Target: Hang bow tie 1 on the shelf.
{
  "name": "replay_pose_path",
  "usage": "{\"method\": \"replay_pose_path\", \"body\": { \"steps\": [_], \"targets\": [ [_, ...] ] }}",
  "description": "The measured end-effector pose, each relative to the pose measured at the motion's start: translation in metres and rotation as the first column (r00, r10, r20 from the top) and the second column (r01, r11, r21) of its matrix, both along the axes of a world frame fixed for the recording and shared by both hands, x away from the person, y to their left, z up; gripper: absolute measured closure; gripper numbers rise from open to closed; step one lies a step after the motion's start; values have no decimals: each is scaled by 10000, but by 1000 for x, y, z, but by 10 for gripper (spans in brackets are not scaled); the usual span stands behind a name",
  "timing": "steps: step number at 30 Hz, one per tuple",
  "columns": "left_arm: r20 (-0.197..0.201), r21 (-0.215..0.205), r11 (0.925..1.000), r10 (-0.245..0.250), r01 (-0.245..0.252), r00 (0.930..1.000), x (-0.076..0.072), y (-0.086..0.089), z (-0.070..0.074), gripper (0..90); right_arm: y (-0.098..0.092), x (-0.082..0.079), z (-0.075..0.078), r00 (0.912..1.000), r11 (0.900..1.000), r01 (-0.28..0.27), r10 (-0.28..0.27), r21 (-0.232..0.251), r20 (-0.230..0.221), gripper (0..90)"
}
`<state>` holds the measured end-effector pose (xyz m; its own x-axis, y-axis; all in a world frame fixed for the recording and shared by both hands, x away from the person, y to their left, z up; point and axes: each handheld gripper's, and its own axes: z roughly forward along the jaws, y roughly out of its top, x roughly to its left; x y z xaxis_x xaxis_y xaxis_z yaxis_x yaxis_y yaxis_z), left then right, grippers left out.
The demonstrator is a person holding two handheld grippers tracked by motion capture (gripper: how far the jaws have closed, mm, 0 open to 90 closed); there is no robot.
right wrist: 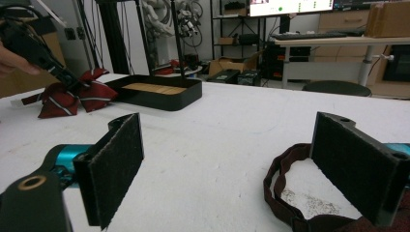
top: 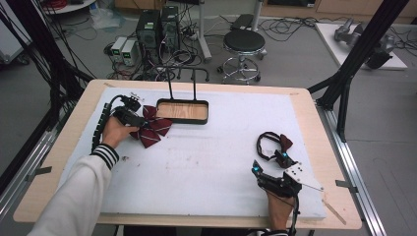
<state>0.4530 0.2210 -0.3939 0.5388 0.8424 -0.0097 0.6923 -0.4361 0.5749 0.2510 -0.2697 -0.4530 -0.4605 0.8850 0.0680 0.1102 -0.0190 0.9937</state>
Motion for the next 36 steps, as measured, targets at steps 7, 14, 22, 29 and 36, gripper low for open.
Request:
{"method": "replay_pose_path", "body": {
  "steps": [7,14,22,29,36],
  "targets": [
    [969,-162,9997,-170,187,9951,-9,1,7,744,1,0,0,10000,10000,9,-10,-22,-12,111],
    [1677,-712,9954,-517,644,9845,-16,0,20,745,1,0,0,10000,10000,7,-7,-30,-6,111],
    [2503,-835,9903,-867,1108,9643,-22,0,30,745,1,0,0,10000,10000,-13,13,-38,-23,111],
    [3165,-969,9841,-1111,1487,9421,-24,1,43,745,1,0,0,10000,10000,-15,15,-51,-12,111],
    [3541,-1155,9755,-1359,1875,9253,-26,0,57,745,1,0,0,10000,10000,-19,19,-44,-23,111]
  ]
}}
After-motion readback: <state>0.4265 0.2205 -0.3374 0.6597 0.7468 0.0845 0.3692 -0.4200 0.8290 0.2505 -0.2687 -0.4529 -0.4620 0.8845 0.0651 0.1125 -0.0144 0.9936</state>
